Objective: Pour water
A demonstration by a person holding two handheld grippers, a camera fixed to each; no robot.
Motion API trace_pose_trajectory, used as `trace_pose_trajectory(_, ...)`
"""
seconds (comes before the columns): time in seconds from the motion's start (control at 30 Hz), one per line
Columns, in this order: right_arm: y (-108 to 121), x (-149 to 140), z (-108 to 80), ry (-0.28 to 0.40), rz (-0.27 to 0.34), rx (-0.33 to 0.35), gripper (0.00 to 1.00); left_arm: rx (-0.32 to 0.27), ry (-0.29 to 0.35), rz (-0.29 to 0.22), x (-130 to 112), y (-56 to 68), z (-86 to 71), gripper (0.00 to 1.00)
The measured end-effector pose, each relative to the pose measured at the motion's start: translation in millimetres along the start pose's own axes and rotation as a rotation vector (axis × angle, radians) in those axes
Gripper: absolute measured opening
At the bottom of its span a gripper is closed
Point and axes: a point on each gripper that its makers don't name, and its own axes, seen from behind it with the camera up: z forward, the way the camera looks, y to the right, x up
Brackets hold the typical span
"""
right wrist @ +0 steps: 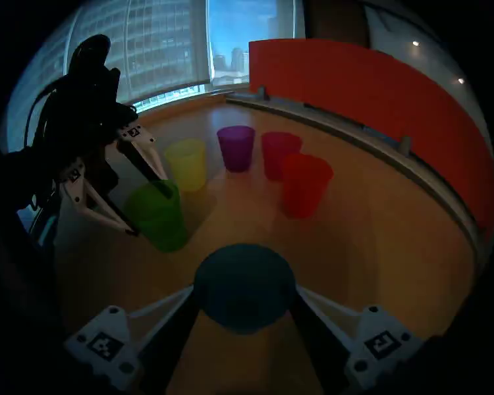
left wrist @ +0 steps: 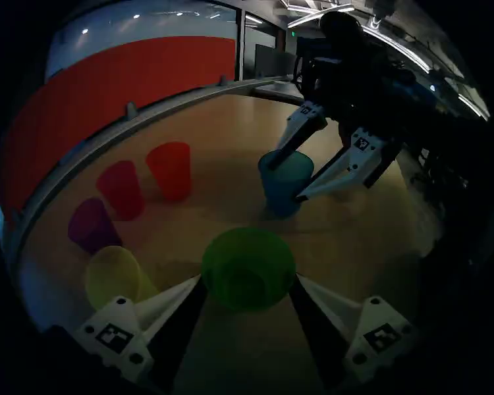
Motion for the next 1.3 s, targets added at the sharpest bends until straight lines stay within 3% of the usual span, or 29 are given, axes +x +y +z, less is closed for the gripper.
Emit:
trace_pose_trajectory(0.23, 1.5, -4.1, -1.0, -0.010, -0.015, -0.008, 0.92, 0.001, -0.002, 0.000, 0.1, -0.1, -0.4, 0.85)
trace_pose_trajectory(0.4, -1.1, -8.8, -1.0, -0.025, -0.019, -0.001, 1.00, 0.002, -0.004, 0.002, -0.2, -0.2, -0.4, 0.86)
trace_pose_trajectory(0.6, -1.0, -11.5, -1.5, -0.031, -0.021, -0.003, 1.00, 0.003, -0.008, -0.006, -1.0, 0.9, -0.2, 0.86)
trace_pose_trajectory(0.73, 0.9, -11.6, -3.0, -0.031, -0.024, -0.011, 1.00, 0.000, -0.004, -0.015, 0.7, 1.9, 0.1, 1.00)
trace_pose_trajectory(1.3, 0.2, -15.4, -14.0, -0.023, -0.022, -0.028, 1.00, 0.030, -0.014, -0.011, -10.7, -0.9, -9.0, 1.00)
